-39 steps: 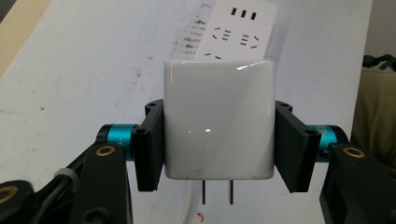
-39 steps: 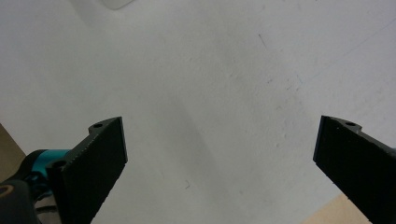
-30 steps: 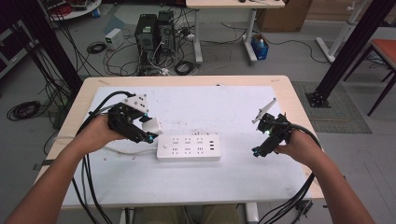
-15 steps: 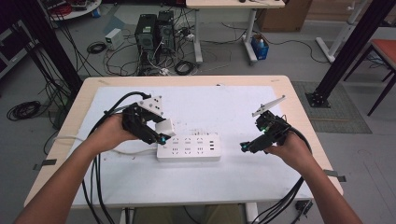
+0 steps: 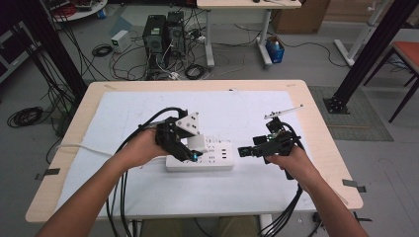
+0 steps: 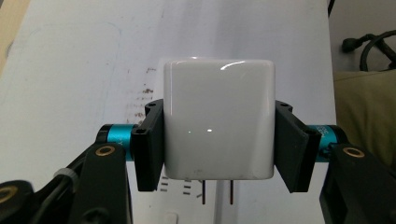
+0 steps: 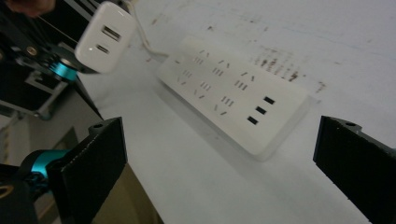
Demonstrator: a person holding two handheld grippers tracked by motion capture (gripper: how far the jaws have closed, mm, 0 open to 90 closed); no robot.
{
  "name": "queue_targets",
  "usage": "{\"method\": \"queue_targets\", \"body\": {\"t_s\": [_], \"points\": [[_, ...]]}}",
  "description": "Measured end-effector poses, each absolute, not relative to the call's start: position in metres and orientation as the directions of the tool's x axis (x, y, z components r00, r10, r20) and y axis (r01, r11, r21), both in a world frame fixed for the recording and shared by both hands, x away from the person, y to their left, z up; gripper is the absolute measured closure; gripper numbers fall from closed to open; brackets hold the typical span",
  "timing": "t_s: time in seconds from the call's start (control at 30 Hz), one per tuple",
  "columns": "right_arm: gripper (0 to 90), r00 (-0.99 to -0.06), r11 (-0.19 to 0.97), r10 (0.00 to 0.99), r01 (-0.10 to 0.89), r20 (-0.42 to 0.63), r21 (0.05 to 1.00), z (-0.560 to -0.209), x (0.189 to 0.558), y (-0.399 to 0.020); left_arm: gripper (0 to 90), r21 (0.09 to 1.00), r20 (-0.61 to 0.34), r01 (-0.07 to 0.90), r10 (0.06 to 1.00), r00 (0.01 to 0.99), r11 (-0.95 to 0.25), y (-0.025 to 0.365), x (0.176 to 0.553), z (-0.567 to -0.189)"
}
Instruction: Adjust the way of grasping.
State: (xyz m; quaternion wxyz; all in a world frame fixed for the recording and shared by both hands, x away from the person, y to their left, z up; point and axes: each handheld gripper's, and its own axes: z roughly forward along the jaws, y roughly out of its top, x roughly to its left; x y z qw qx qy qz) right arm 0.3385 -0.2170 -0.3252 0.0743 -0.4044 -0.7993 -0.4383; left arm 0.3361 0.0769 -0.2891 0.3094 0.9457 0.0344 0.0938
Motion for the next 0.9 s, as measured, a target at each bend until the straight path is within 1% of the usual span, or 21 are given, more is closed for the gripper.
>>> {"method": "queue_targets", "body": {"t_s": [0.1,0.27,0.3,0.47,0.6,0.77,0.8,0.9], "points": [[1.9,-0.643,0.255,0.557,0.734,0.525,0.629,-0.325,0.339,-0.213,42.5,0.6,0.155,-0.002,0.114,0.981,-0.8,0.07,0.335,-0.291],[2.0,-0.621,0.224,0.532,0.759,0.576,0.612,-0.324,0.34,-0.209,42.5,0.61,0.159,-0.017,0.101,0.982,-0.792,0.062,0.336,-0.292],[2.0,-0.609,0.206,0.507,0.772,0.609,0.601,-0.324,0.341,-0.207,42.5,0.613,0.155,-0.017,0.099,0.983,-0.79,0.059,0.336,-0.293],[2.0,-0.593,0.189,0.486,0.789,0.642,0.585,-0.324,0.343,-0.2,42.5,0.615,0.153,-0.025,0.088,0.984,-0.788,0.051,0.337,-0.296],[2.0,-0.56,0.172,0.46,0.818,0.689,0.549,-0.327,0.347,-0.19,42.5,0.622,0.161,-0.034,0.085,0.983,-0.782,0.046,0.336,-0.297],[2.1,-0.533,0.159,0.446,0.838,0.719,0.522,-0.329,0.35,-0.179,42.5,0.623,0.168,-0.041,0.082,0.982,-0.781,0.043,0.336,-0.298],[4.1,-0.525,0.151,0.447,0.842,0.724,0.518,-0.329,0.35,-0.178,42.5,0.621,0.173,-0.049,0.076,0.982,-0.783,0.042,0.337,-0.298],[4.4,-0.483,0.116,0.426,0.868,0.765,0.483,-0.332,0.353,-0.177,42.5,0.625,0.169,-0.039,0.087,0.982,-0.779,0.042,0.336,-0.298]]}}
